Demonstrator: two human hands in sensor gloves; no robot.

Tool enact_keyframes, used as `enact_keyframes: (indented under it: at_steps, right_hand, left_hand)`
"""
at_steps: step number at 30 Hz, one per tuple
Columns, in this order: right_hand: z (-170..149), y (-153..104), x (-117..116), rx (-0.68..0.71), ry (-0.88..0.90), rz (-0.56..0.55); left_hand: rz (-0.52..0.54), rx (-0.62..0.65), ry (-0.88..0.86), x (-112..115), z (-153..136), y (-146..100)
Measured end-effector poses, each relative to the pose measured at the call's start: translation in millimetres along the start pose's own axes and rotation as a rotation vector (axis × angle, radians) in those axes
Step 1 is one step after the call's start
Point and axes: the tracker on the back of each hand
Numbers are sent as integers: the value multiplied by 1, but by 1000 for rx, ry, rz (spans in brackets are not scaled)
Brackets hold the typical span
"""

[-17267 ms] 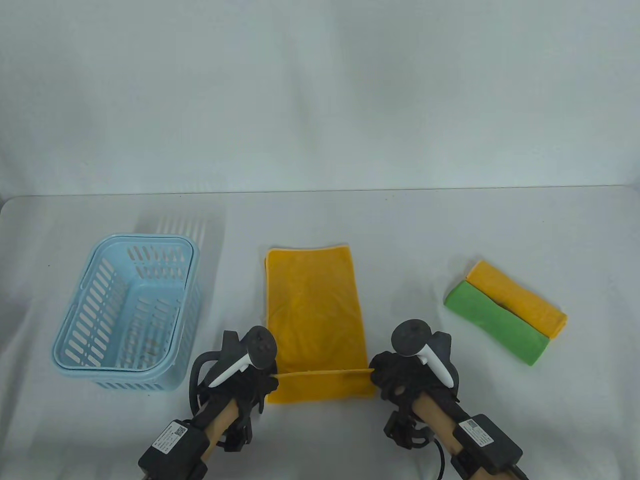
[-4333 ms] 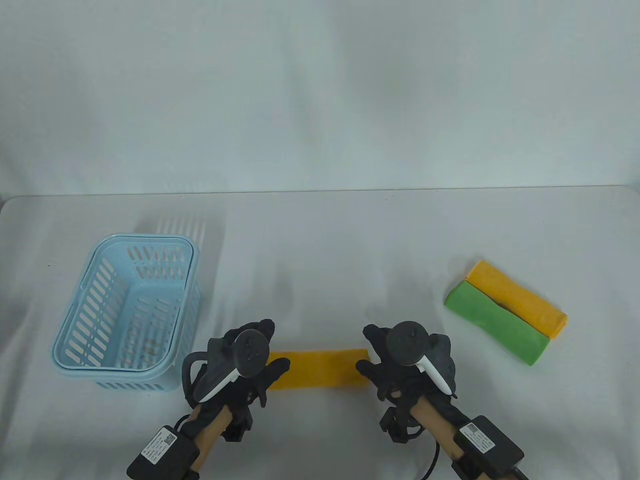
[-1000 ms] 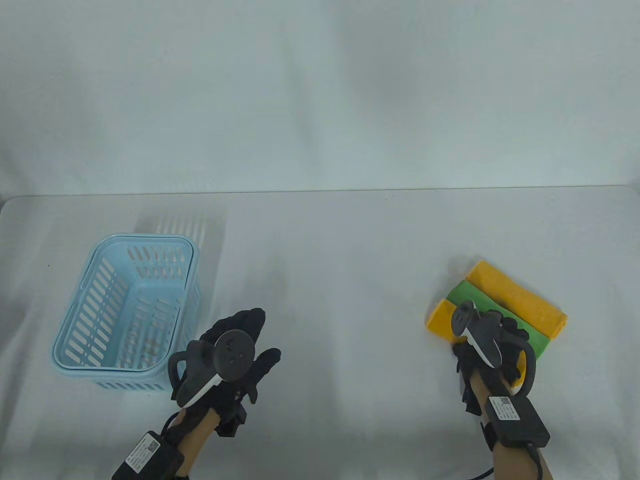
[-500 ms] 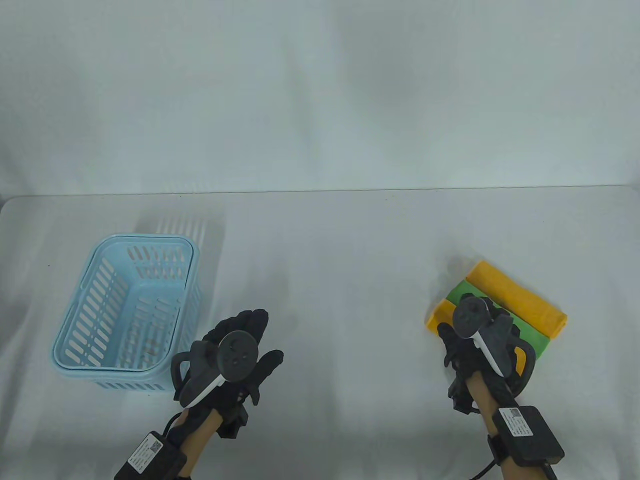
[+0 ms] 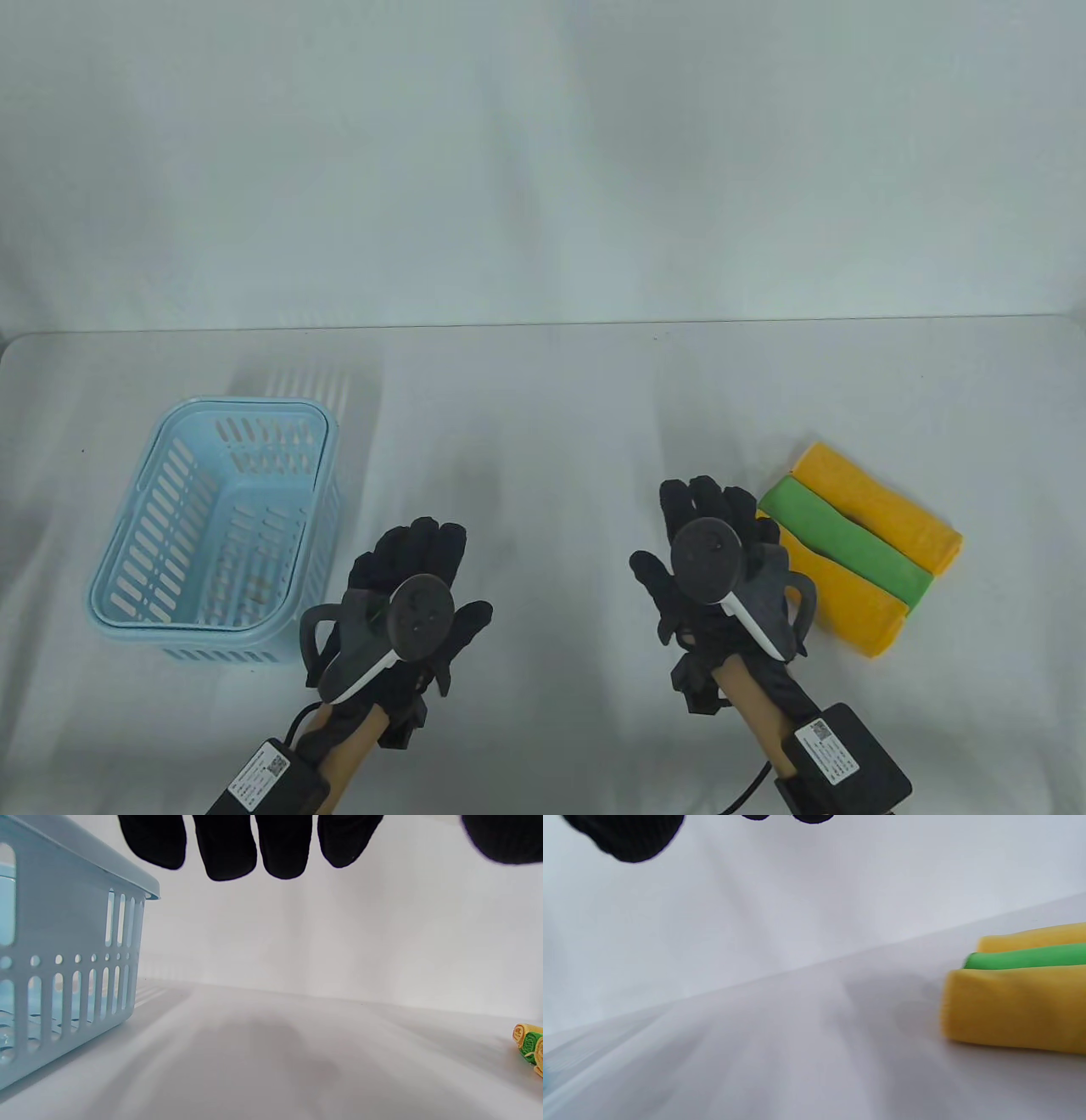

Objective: Roll square towel into towel roll

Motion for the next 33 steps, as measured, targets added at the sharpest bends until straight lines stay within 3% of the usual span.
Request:
enact_keyframes:
  at_steps: [8,17,25,33]
  right_hand:
    - [29,-2,-36,108,-78,51]
    - [23,11,-78,96,-190,153]
    - [9,21,-89,24,-194,212]
    - [7,20,-82,8,-170,184]
  left_hand:
    - [28,31,78,2,8,-4]
    - [-60,56,163,26,20,0]
    - [-126,91,249,46,24,1]
    - [-105,100,257,43,25,1]
Point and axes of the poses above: the tracker on the back of each hand, its own z axis roughly to the thumb side, its own y axis roughly from the wrist to the fingertips, x = y × z, and after that the axes turned 12 degrees about z, right-handed
